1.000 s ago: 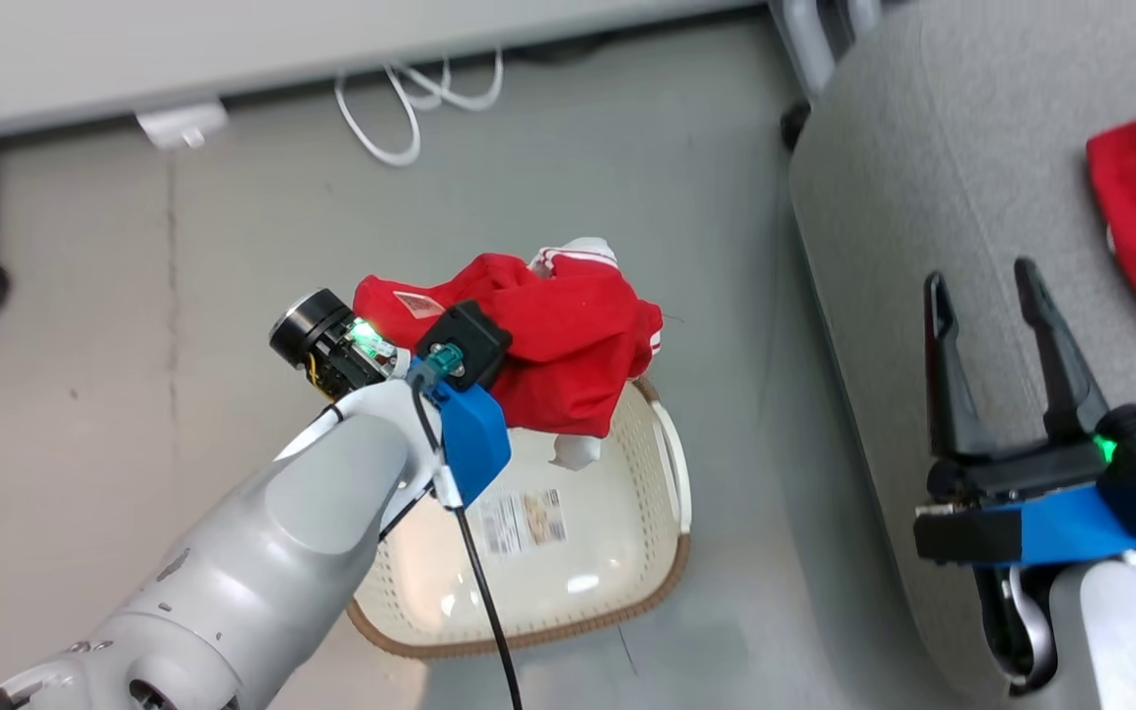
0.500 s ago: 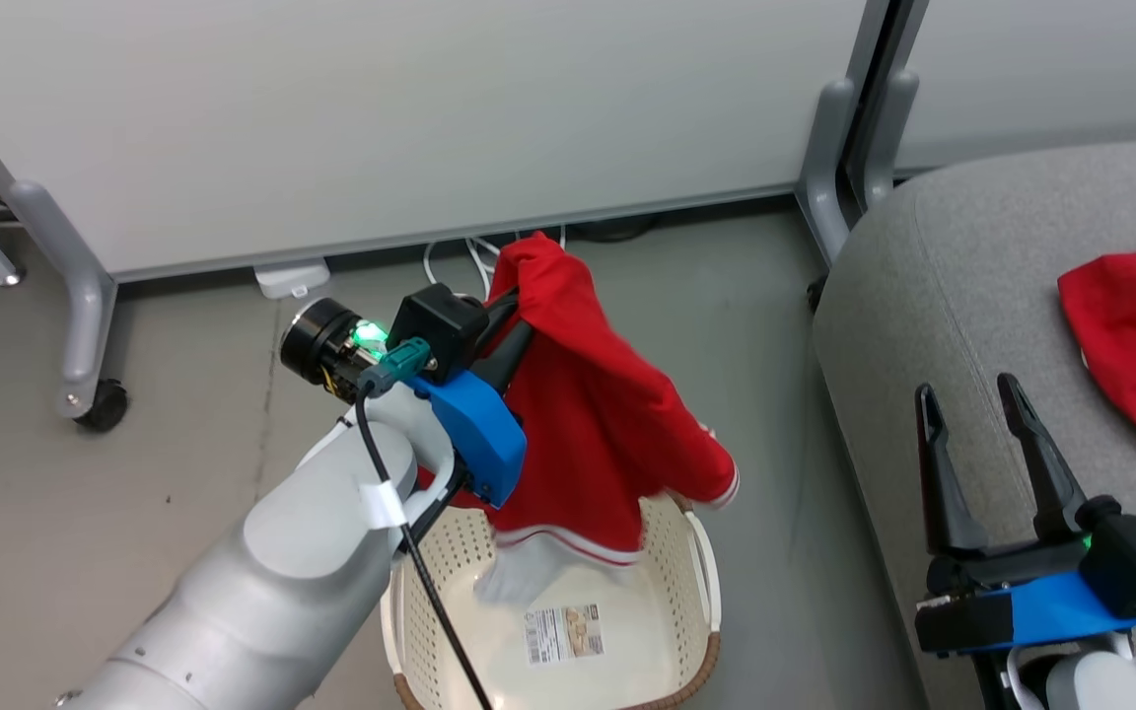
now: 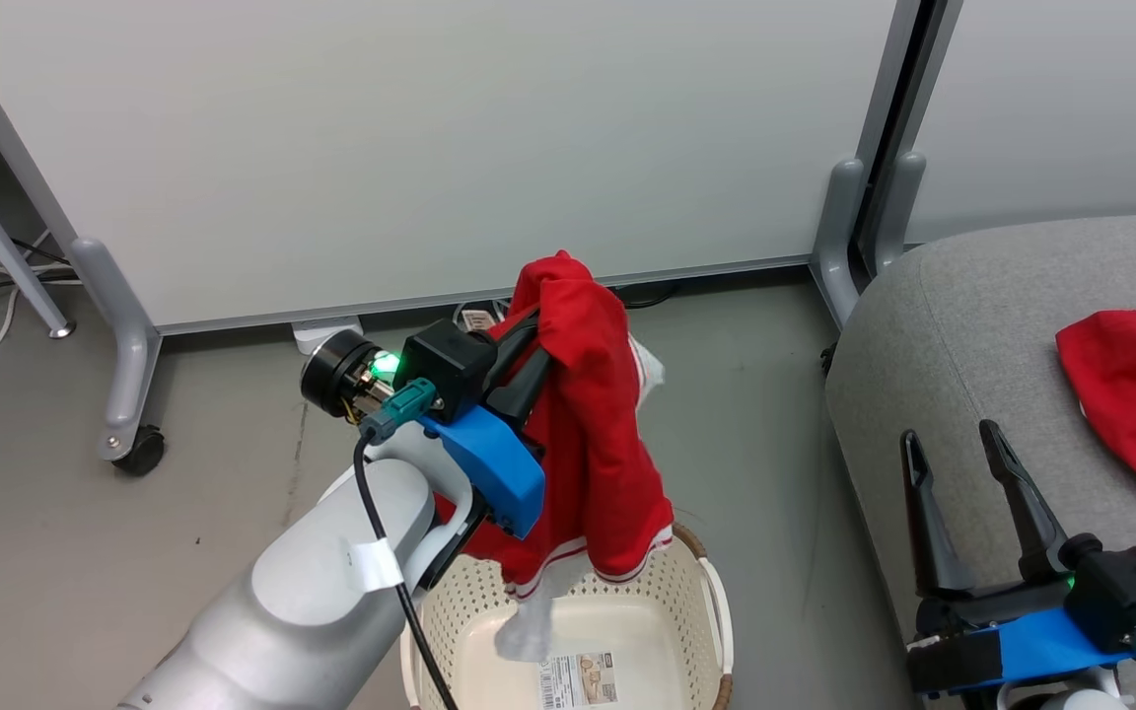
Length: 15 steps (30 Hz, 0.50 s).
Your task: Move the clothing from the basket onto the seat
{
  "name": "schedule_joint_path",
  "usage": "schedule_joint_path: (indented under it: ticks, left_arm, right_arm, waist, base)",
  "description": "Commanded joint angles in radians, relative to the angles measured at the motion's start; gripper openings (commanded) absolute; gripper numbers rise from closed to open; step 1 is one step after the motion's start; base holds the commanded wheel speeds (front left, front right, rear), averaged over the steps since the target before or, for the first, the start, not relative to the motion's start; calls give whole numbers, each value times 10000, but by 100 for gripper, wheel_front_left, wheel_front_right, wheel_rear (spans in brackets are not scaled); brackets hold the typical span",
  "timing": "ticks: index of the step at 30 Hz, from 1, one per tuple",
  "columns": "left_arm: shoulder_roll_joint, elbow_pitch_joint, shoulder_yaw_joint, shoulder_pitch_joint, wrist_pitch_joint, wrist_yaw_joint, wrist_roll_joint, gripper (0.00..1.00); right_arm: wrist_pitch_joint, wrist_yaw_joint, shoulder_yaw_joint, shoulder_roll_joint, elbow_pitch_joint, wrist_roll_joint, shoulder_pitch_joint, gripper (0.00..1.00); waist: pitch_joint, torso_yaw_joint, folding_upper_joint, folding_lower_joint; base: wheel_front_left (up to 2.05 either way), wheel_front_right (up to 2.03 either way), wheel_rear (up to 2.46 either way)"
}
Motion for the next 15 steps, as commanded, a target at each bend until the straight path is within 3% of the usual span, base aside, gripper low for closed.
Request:
schedule_joint_path:
  ticks: [1, 15]
  left_arm:
    - [31, -86, 70, 104, -45, 71, 49, 0]
    - [90, -522, -73, -35, -4, 119, 92, 0]
  right_arm:
    - [-38, 1, 25, 24, 22, 54, 152, 100]
    - [-38, 1, 817, -54, -87, 81, -235, 100]
  waist:
    - [-14, 9, -1, 1]
    - [-3, 30, -1, 1]
  base:
    - [0, 0, 0]
    - [0, 0, 0]
